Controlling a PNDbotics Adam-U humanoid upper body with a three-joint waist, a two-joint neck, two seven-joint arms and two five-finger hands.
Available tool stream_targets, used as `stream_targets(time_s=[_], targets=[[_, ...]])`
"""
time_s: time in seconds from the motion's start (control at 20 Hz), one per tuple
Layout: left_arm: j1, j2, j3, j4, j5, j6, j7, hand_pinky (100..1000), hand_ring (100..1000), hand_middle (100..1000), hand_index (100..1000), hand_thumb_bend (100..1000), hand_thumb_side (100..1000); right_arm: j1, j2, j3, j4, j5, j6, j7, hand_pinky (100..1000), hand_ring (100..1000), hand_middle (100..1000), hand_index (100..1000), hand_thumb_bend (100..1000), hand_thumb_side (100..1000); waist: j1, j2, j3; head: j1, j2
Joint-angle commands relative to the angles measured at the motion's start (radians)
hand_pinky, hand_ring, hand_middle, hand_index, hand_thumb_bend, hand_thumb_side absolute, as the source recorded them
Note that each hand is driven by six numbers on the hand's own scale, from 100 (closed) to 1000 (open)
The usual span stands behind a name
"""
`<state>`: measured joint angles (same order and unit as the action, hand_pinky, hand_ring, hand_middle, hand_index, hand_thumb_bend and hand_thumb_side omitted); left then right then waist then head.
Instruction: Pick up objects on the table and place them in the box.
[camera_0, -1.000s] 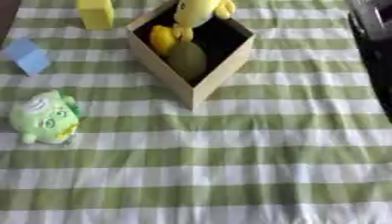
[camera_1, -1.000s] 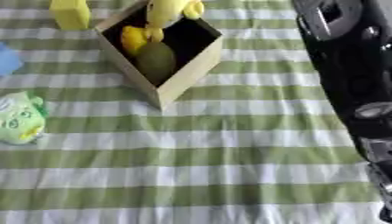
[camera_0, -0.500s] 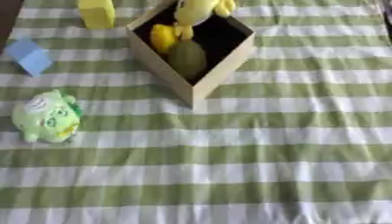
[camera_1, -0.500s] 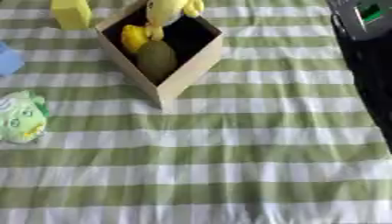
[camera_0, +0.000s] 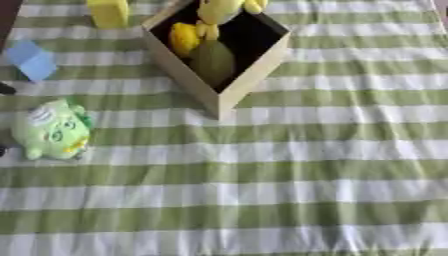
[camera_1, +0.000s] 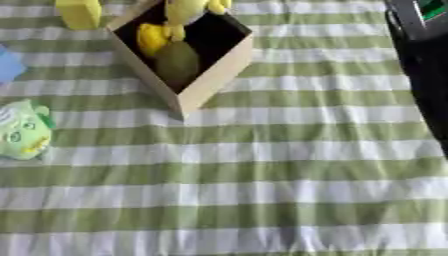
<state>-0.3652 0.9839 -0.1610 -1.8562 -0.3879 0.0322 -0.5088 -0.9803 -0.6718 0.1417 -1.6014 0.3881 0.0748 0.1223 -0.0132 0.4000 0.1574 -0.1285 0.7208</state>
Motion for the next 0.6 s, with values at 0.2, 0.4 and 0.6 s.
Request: stream_targets(time_s=[0.2, 0.4, 0.6], targets=[[-0.082, -0.021, -0.066, 0.093, 0.006, 0.007, -0.059, 901, 911, 801, 913, 325, 100, -0.012, -0.003, -0.013, -0.018, -0.006, 0.000, -0.006, 933, 924, 802, 854, 100, 100, 0.019, -0.215, -0.007, 0.009, 0.000], [-0.122, -0.048, -0.107, 0.151, -0.037, -0.009, -0.105, 891, 903, 783, 908, 359, 100, -0.010, 0.002, -0.014, -0.019, -0.010, -0.001, -0.007, 933, 922, 799, 852, 100, 100, 0.018, -0.214, -0.011, 0.011, 0.000], [-0.146, -0.085, -0.122, 0.185, -0.095, -0.020, -0.089, 868, 885, 766, 899, 329, 100, -0.002, 0.006, -0.015, -0.017, -0.014, 0.000, -0.005, 934, 918, 795, 848, 100, 103, 0.019, -0.212, -0.011, 0.012, 0.001]])
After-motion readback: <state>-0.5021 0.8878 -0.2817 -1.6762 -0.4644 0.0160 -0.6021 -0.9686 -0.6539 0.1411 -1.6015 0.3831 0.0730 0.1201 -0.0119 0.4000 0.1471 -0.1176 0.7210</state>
